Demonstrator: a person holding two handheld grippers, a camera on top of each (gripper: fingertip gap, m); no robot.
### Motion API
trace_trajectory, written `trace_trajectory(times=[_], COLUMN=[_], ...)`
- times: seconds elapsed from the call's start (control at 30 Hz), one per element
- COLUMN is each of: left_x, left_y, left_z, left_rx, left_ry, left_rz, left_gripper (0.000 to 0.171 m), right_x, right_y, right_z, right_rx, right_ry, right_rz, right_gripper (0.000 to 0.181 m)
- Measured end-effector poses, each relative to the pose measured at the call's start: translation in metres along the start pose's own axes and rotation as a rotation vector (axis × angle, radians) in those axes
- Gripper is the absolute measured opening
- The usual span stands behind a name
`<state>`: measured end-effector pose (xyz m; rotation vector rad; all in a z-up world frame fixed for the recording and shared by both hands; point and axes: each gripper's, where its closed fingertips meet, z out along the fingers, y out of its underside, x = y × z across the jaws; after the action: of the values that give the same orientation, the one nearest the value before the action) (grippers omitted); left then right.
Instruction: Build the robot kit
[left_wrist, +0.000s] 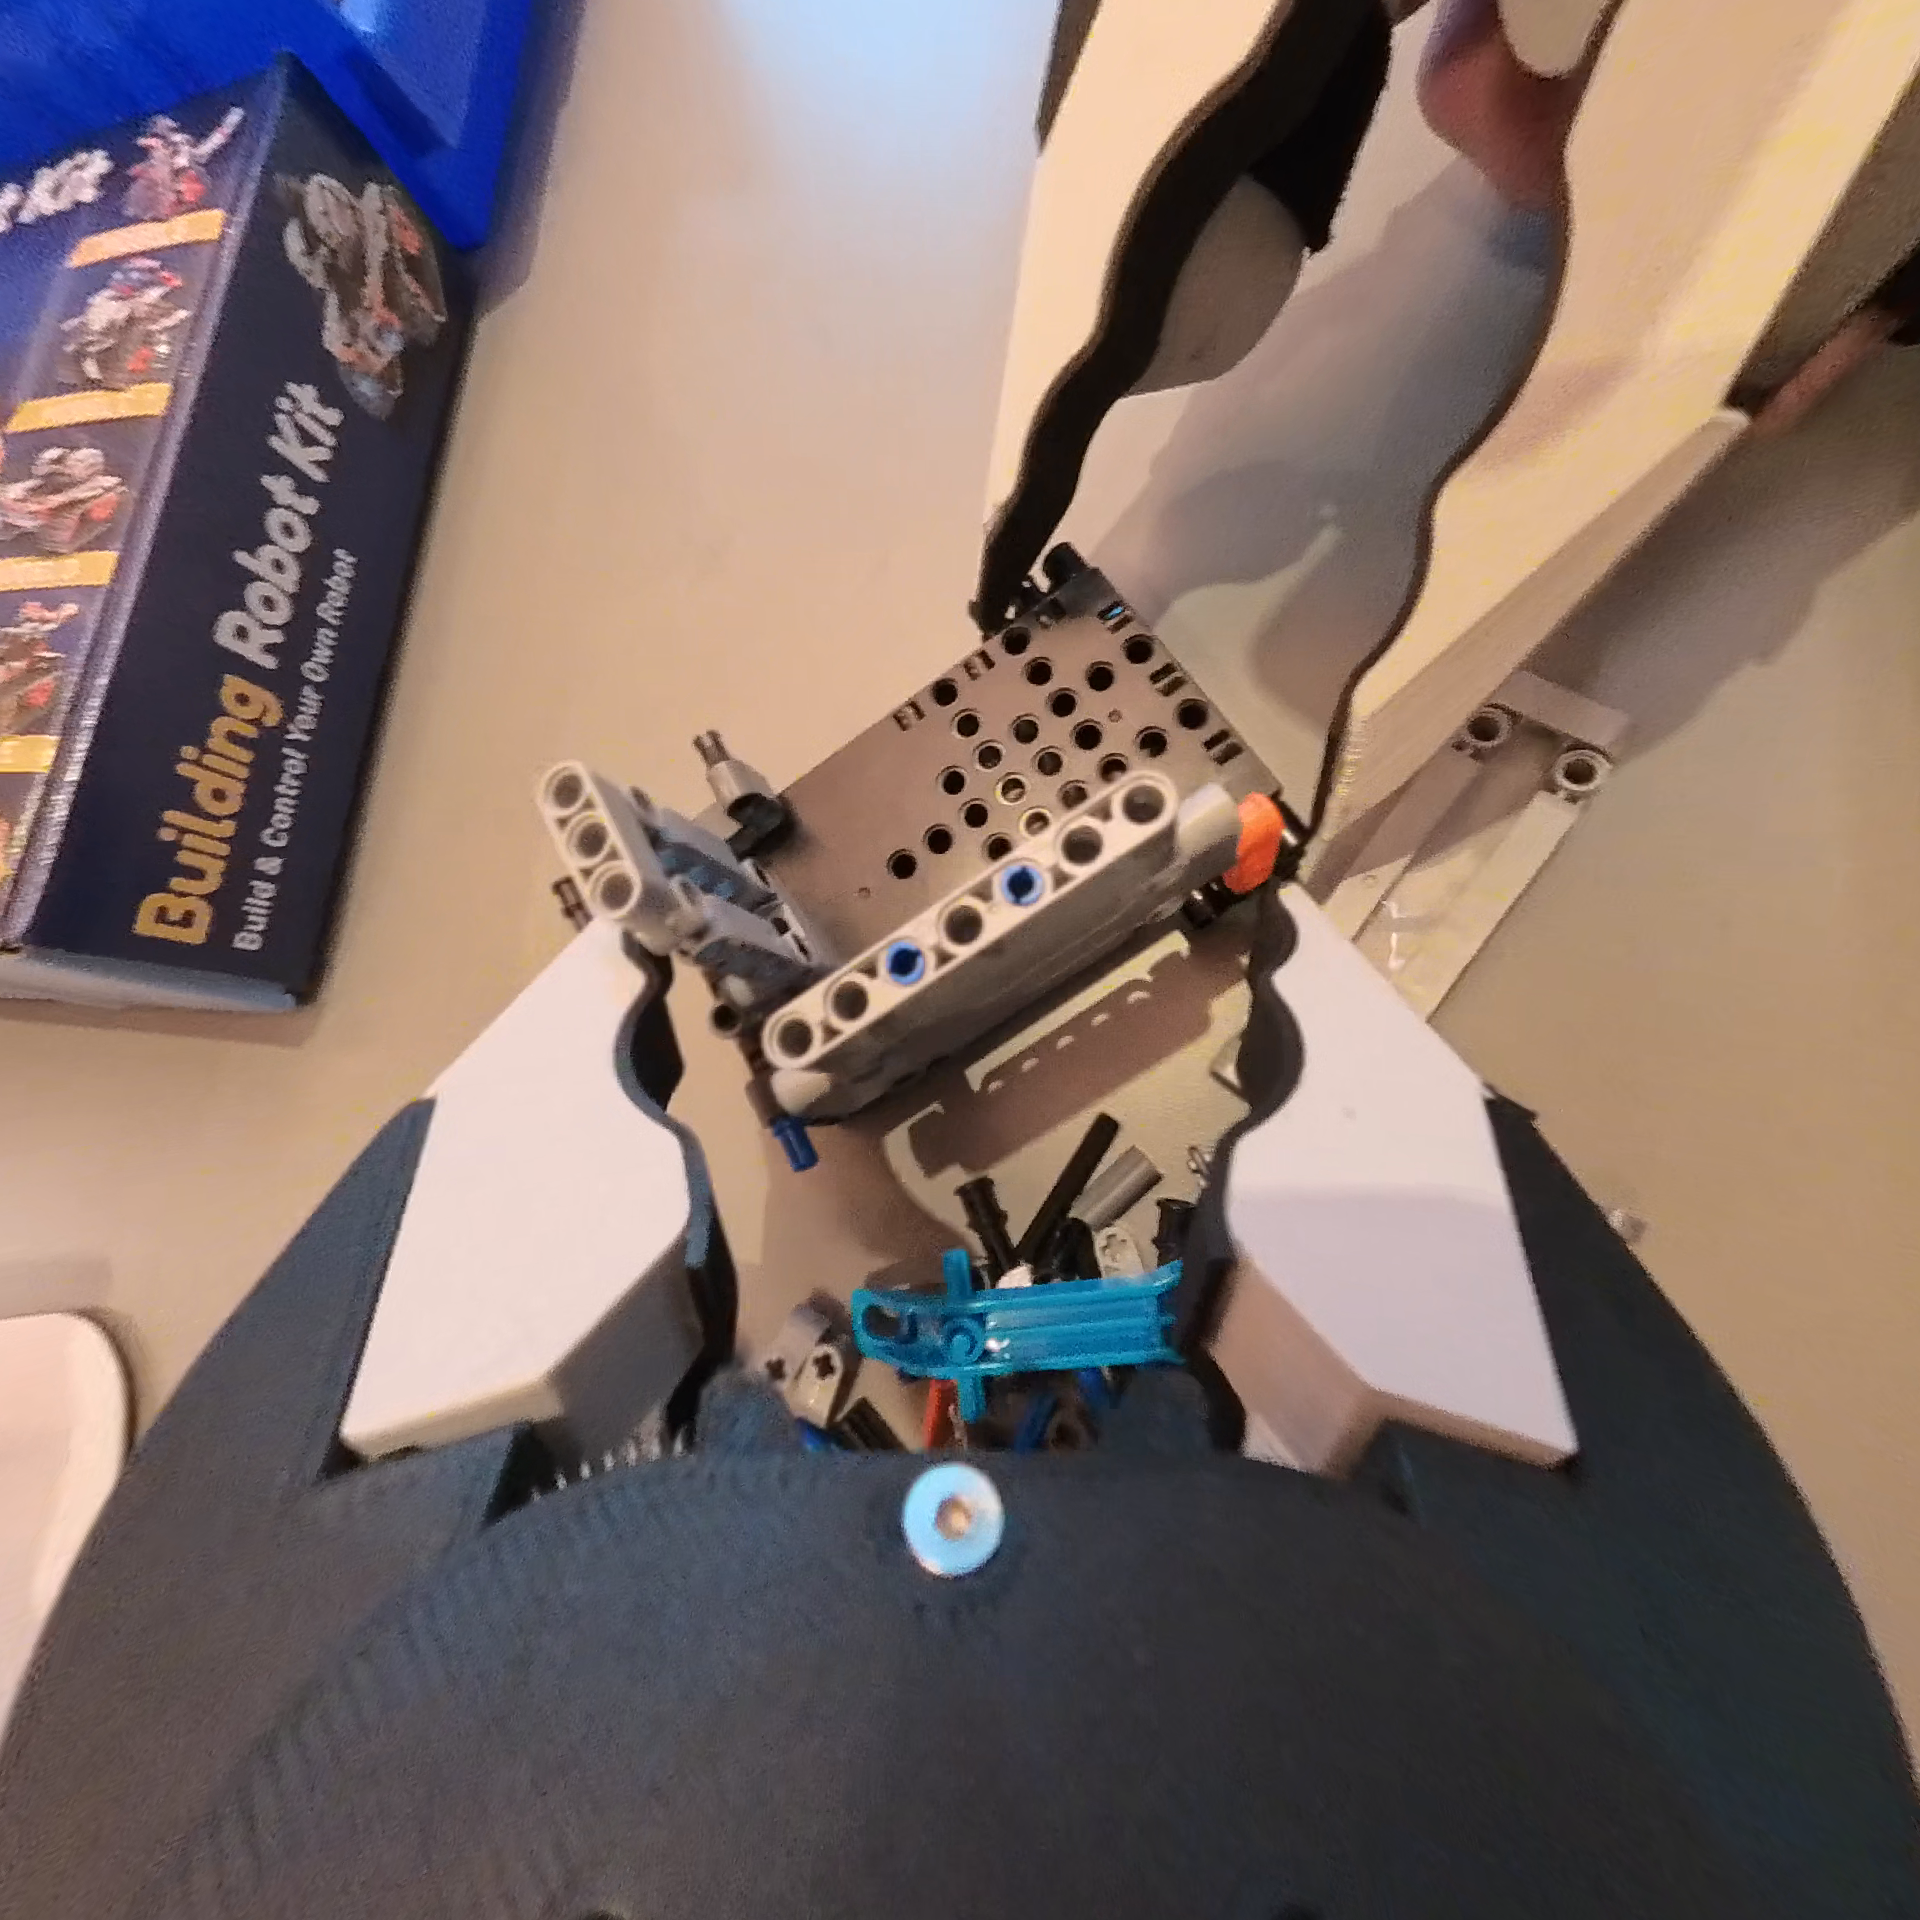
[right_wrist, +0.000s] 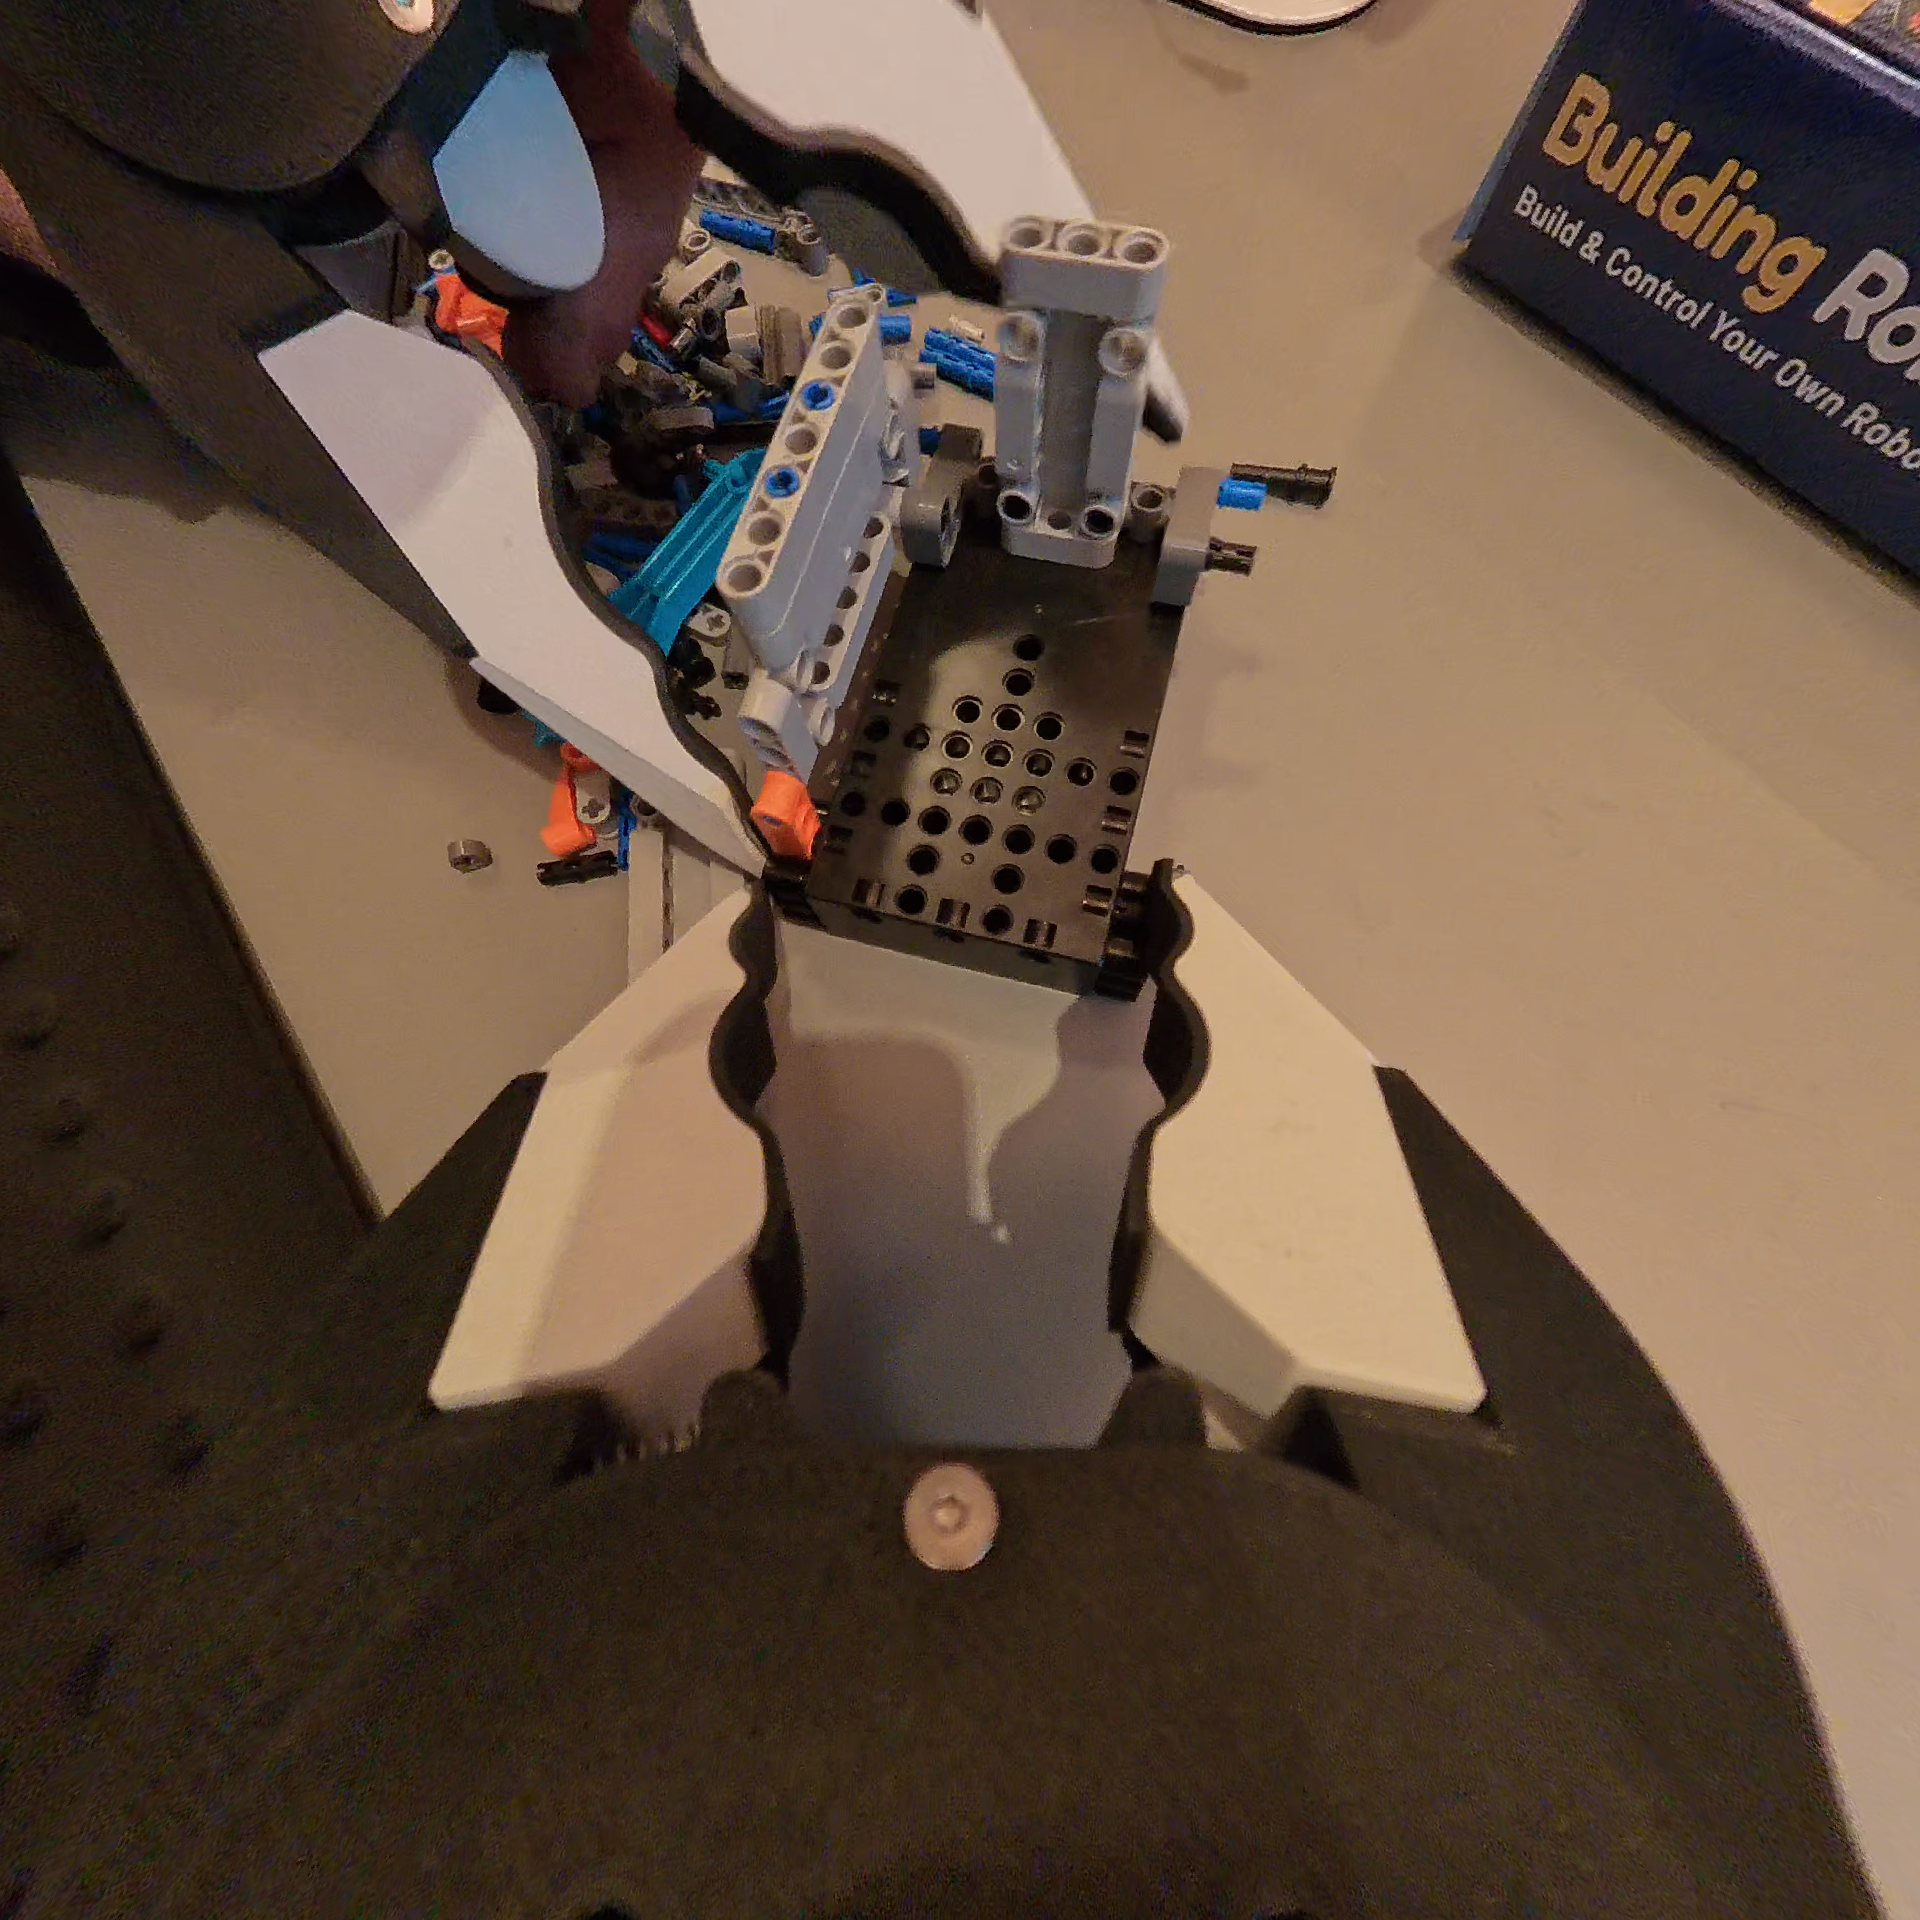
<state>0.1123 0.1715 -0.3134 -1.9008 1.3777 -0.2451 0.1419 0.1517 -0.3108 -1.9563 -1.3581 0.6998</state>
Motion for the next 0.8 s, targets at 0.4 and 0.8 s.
trace_trajectory(times=[0.4, 0.8], left_x=[0.003, 0.003], left_y=[0.003, 0.003], left_z=[-0.01, -0.01], left_rx=[0.035, 0.003], left_ry=[0.118, 0.14], left_rz=[0.023, 0.015], left_gripper=[0.099, 0.099], right_x=[-0.003, -0.006], right_y=[0.0, 0.002], right_z=[0.002, 0.003], right_rx=[-0.006, -0.039], right_ry=[-0.007, 0.01], right_rz=[-0.034, -0.051], right_gripper=[0.054, 0.043])
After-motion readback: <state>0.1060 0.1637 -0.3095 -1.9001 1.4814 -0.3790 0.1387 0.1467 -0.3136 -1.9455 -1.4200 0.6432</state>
